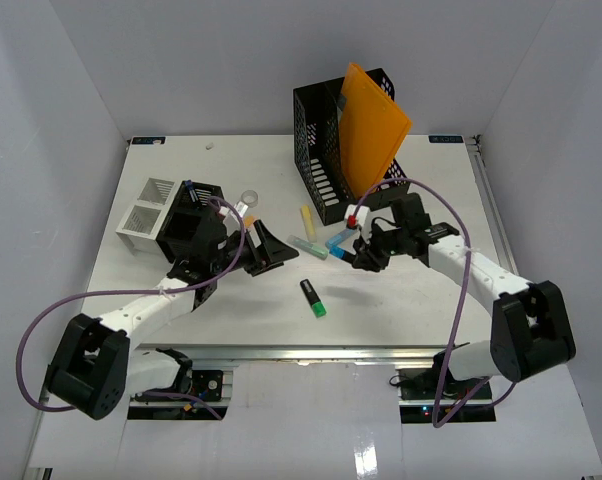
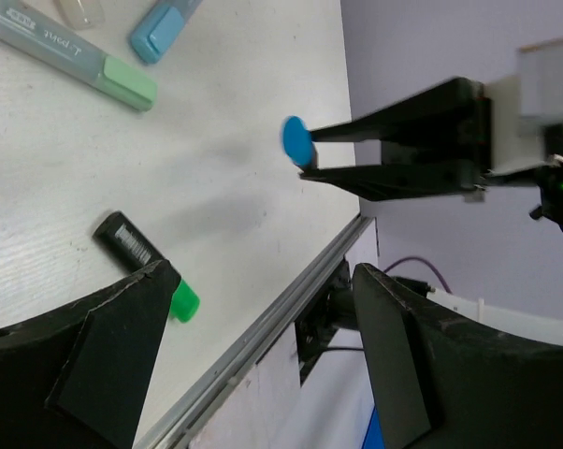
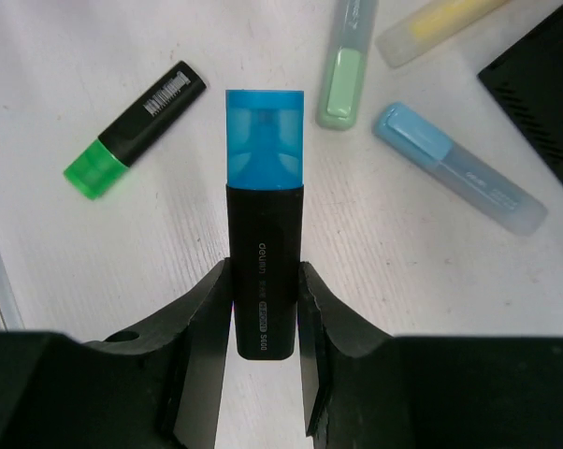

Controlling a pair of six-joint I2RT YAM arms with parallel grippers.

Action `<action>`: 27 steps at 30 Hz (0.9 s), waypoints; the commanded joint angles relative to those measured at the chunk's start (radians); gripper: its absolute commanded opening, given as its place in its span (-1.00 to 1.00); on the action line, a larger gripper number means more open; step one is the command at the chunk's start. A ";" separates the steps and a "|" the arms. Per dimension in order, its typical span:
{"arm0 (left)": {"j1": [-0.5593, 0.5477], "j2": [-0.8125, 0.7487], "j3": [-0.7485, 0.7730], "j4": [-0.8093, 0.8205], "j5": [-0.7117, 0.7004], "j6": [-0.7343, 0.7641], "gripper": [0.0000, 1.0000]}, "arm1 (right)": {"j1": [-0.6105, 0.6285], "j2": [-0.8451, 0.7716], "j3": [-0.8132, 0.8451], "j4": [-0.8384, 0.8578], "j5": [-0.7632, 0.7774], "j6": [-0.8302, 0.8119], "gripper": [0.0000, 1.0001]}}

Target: Organize the desk

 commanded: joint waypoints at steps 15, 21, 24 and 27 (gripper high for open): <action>-0.284 0.380 0.324 0.194 -0.327 -0.097 0.57 | -0.106 -0.119 -0.056 0.049 -0.280 0.099 -0.85; -0.310 0.411 0.358 0.181 -0.317 -0.088 0.22 | -0.109 -0.121 -0.060 0.058 -0.276 0.107 -0.83; -0.319 0.411 0.365 0.169 -0.316 -0.081 0.05 | -0.113 -0.121 -0.062 0.061 -0.273 0.108 -0.80; -0.324 0.402 0.364 0.165 -0.323 -0.076 -0.09 | -0.120 -0.120 -0.063 0.064 -0.271 0.111 -0.76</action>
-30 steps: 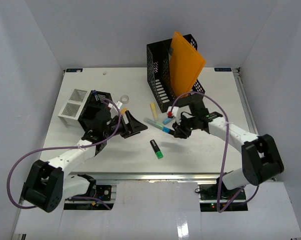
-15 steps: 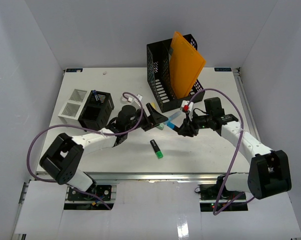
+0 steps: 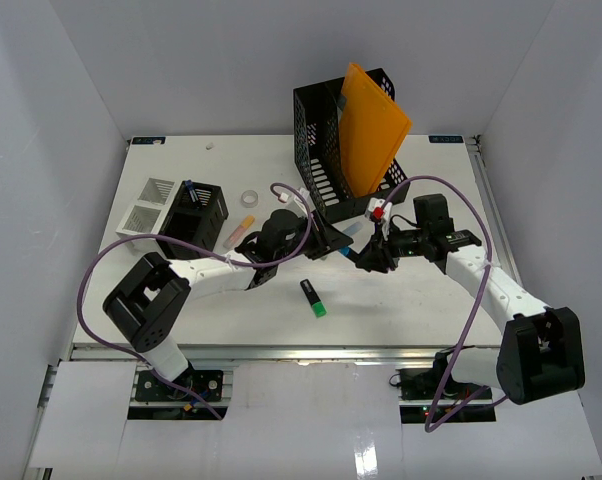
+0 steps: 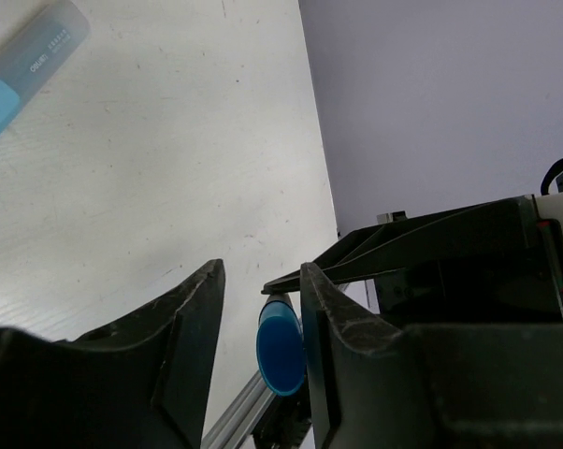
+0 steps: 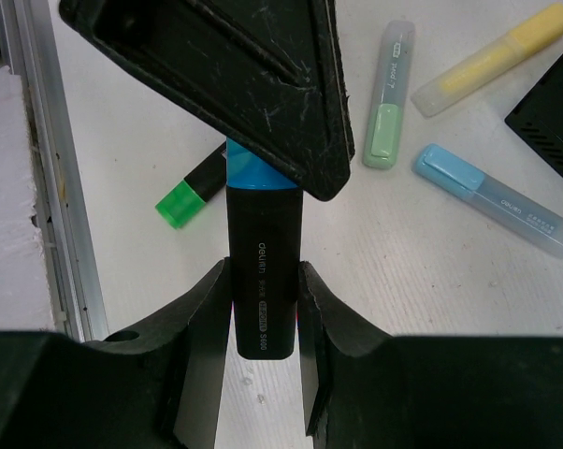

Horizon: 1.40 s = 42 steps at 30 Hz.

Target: Organize the desk

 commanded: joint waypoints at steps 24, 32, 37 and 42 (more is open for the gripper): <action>-0.012 -0.089 0.037 -0.111 -0.052 0.113 -1.00 | -0.046 -0.041 -0.025 0.030 -0.062 -0.027 0.44; 0.017 -0.207 0.065 -0.306 -0.157 0.287 -1.00 | -0.076 -0.060 -0.013 -0.071 -0.140 -0.176 0.49; 0.080 -0.291 0.139 -0.521 -0.286 0.473 -1.00 | -0.103 -0.081 -0.013 -0.094 -0.159 -0.214 0.49; 0.260 -0.376 0.203 -0.707 -0.299 0.614 -1.00 | -0.116 -0.087 -0.014 -0.093 -0.135 -0.214 0.49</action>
